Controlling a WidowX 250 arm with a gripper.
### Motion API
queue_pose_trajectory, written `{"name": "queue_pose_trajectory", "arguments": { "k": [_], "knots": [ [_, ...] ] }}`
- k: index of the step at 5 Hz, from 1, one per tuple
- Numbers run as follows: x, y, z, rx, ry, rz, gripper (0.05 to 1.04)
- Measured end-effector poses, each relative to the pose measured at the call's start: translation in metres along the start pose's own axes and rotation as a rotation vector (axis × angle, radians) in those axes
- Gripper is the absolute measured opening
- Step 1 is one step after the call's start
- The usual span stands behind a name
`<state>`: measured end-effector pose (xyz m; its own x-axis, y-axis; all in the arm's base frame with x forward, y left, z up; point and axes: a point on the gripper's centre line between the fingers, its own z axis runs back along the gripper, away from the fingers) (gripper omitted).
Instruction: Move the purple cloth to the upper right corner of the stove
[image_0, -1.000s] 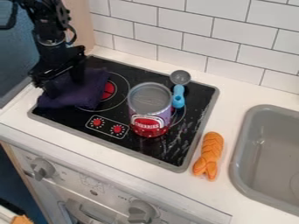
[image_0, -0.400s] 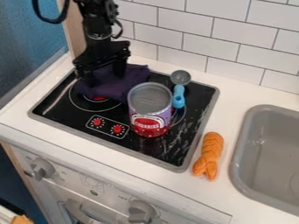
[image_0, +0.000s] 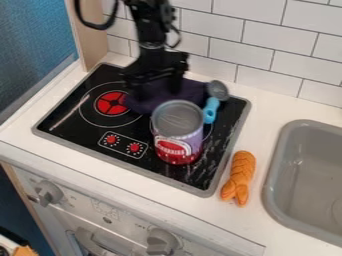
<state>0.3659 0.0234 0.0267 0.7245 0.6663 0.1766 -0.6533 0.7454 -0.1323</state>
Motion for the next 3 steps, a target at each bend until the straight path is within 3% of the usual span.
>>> {"name": "queue_pose_trajectory", "arguments": {
  "k": [3],
  "knots": [
    [-0.039, -0.042, 0.007, -0.037, 0.018, -0.178, 1.001]
  ]
}}
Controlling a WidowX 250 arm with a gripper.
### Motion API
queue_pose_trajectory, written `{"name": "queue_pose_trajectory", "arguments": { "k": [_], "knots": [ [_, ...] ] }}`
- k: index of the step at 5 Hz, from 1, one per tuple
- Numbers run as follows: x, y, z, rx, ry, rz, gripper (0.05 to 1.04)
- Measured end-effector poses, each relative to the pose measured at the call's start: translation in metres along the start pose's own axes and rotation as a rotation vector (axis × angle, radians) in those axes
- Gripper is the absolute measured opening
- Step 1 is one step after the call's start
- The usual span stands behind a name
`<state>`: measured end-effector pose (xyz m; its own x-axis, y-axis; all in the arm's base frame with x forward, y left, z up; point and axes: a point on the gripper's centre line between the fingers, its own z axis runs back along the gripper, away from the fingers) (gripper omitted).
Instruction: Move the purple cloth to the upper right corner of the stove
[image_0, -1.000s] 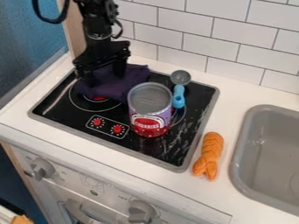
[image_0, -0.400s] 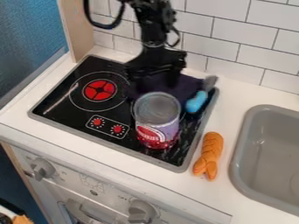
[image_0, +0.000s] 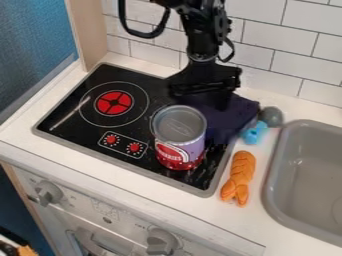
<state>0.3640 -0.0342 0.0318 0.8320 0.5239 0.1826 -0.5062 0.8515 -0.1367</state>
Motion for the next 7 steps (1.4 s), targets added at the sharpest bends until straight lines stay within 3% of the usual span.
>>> {"name": "queue_pose_trajectory", "arguments": {
  "k": [3, 5, 6, 7],
  "knots": [
    [0.003, 0.000, 0.016, -0.010, -0.010, 0.021, 1.001],
    [0.013, -0.008, 0.065, -0.065, -0.066, 0.015, 1.001],
    [0.018, -0.010, 0.086, -0.067, -0.090, 0.005, 1.001],
    [0.016, -0.007, 0.089, -0.044, -0.072, -0.007, 1.001]
  ]
}}
